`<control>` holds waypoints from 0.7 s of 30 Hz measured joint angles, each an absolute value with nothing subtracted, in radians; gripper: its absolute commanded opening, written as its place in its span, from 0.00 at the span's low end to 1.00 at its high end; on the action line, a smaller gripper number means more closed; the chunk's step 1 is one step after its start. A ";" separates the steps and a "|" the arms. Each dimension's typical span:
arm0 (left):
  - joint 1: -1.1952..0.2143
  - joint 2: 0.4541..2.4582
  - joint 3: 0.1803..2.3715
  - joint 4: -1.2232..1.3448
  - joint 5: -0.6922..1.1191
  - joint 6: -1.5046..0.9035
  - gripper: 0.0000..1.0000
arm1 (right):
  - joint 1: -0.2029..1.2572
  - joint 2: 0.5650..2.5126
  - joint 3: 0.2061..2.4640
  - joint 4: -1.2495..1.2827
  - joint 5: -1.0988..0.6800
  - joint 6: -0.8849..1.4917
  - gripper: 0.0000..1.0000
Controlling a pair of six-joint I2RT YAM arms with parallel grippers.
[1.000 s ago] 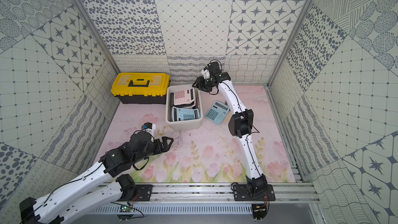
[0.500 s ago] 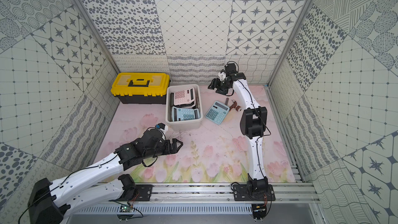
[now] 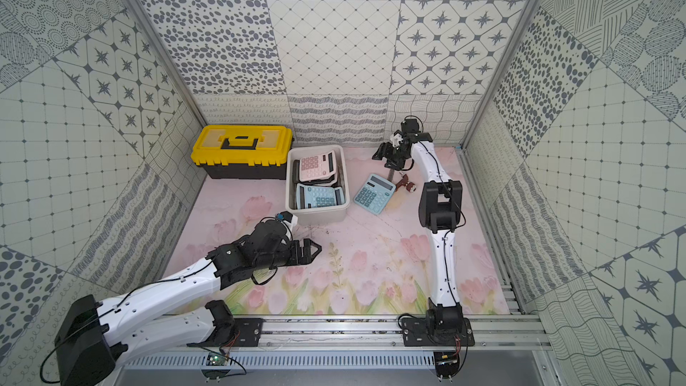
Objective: Put the calculator in the storage box
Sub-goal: Move the calculator to the center of the board.
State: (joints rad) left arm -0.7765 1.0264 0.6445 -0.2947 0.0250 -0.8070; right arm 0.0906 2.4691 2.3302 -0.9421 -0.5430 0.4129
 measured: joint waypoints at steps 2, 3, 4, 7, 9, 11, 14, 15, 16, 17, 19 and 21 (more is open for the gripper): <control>-0.776 1.031 0.646 -0.296 0.017 -0.800 1.00 | 0.090 2.491 2.330 -0.942 -0.553 0.410 0.71; -0.776 1.035 0.648 -0.296 0.014 -0.796 1.00 | 0.090 2.503 2.330 -0.942 -0.559 0.410 0.71; -0.776 1.040 0.651 -0.297 0.010 -0.792 1.00 | 0.090 2.514 2.330 -0.942 -0.564 0.410 0.71; -0.776 1.062 0.661 -0.300 -0.001 -0.782 1.00 | 0.092 2.534 2.330 -0.943 -0.579 0.406 0.70; -0.776 1.075 0.667 -0.303 -0.004 -0.779 1.00 | 0.094 2.535 2.329 -0.942 -0.588 0.402 0.69; -0.776 1.089 0.674 -0.303 -0.004 -0.776 1.00 | 0.098 2.535 2.328 -0.940 -0.599 0.393 0.68; -0.776 1.103 0.683 -0.303 -0.004 -0.774 1.00 | 0.108 2.533 2.297 -0.927 -0.609 0.376 0.66; -0.776 1.106 0.686 -0.303 -0.004 -0.773 1.00 | 0.112 2.532 2.278 -0.925 -0.609 0.366 0.65; -0.776 1.109 0.690 -0.303 -0.004 -0.772 1.00 | 0.116 2.529 2.255 -0.923 -0.609 0.356 0.64; -0.776 1.111 0.691 -0.303 -0.004 -0.772 1.00 | 0.119 2.525 2.233 -0.924 -0.608 0.348 0.63; -0.776 1.114 0.692 -0.303 -0.004 -0.771 1.00 | 0.124 2.506 2.185 -0.916 -0.614 0.325 0.62; -0.776 1.116 0.693 -0.303 -0.003 -0.771 1.00 | 0.131 2.475 2.140 -0.909 -0.601 0.301 0.59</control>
